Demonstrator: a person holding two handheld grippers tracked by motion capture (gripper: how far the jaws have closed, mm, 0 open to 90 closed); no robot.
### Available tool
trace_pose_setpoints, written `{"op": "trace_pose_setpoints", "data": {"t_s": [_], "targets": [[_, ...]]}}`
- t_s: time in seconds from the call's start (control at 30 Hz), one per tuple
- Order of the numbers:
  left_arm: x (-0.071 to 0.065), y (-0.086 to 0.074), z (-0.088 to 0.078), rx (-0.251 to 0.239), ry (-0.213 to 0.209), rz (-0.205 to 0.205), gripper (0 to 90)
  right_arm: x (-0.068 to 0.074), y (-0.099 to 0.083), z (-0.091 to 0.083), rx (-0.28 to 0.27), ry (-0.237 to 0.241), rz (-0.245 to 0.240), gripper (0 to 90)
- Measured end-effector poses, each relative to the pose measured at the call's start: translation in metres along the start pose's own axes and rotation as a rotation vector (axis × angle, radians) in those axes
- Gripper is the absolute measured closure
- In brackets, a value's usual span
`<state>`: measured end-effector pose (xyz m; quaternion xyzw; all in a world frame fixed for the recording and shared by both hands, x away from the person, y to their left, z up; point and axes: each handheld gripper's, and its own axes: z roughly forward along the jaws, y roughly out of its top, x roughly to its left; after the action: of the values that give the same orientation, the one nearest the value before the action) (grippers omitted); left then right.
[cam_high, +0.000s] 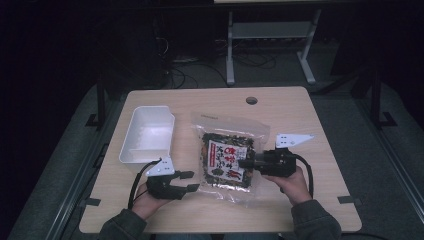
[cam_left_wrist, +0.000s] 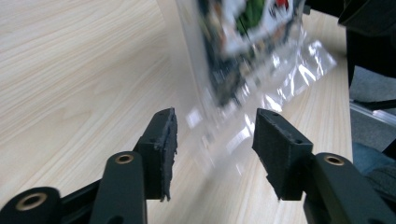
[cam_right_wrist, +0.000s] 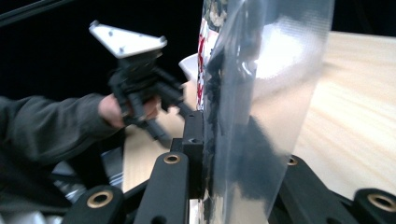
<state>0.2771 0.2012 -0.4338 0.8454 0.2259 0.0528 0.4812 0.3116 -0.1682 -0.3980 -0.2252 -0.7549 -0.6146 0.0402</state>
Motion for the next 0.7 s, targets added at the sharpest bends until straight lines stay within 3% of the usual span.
{"op": "trace_pose_setpoints", "data": {"t_s": [0.07,0.17,0.33,0.53,0.7], "targets": [[-0.003,-0.001,-0.002,0.014,0.023,0.018,44.9,0.001,0.003,-0.005,-0.024,-0.037,0.0,75.3],[-0.005,-0.002,-0.001,0.043,0.02,0.016,40.5,0.003,0.008,-0.011,-0.061,-0.101,0.013,75.3],[-0.008,-0.005,0.0,0.086,0.038,0.027,33.1,0.008,0.016,-0.012,-0.075,-0.22,0.017,75.3],[-0.01,-0.013,-0.007,0.127,0.081,0.056,25.7,0.018,0.029,-0.003,-0.061,-0.353,-0.021,75.4],[-0.01,-0.017,-0.014,0.136,0.097,0.07,24.8,0.027,0.046,0.013,-0.078,-0.431,-0.063,75.4]]}}
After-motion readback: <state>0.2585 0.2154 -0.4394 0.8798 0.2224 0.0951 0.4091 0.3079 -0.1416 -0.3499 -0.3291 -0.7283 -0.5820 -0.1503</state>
